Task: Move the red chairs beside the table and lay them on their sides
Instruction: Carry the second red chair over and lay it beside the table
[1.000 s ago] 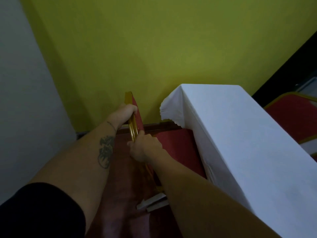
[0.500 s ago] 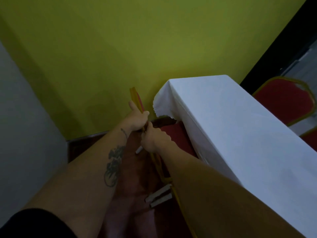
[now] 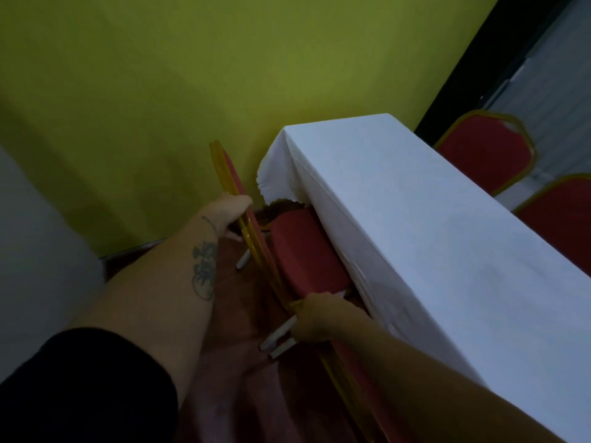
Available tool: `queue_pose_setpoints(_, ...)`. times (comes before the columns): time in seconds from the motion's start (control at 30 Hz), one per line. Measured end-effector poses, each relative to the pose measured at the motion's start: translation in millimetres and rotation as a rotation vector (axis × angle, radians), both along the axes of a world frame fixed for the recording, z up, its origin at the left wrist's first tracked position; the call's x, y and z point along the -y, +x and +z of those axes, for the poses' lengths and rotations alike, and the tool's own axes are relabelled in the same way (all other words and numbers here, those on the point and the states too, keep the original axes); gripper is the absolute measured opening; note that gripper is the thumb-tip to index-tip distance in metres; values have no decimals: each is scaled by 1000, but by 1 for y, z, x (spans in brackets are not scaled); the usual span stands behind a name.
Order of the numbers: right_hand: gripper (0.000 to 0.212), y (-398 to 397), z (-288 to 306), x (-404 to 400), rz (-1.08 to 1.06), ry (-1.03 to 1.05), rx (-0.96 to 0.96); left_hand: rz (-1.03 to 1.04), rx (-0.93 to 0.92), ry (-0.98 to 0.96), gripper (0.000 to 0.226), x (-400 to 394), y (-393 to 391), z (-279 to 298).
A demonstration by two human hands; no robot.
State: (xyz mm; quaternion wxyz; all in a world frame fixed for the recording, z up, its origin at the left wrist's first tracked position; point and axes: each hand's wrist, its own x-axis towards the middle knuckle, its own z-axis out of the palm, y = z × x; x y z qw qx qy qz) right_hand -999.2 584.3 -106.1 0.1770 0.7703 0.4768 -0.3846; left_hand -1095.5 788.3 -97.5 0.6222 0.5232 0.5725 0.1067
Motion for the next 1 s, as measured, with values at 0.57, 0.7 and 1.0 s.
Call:
queue_pose_setpoints(0.57, 31, 49, 22, 12, 81, 221, 50, 149, 46, -194, 42, 24, 54, -41)
queue_pose_setpoints(0.7, 29, 50, 25, 14, 64, 222, 35, 207, 81, -150, 53, 24, 61, -47)
queue_pose_setpoints(1.0, 47, 45, 20, 37, -27, 392, 83, 90, 70, -42, 21, 85, 48, -17)
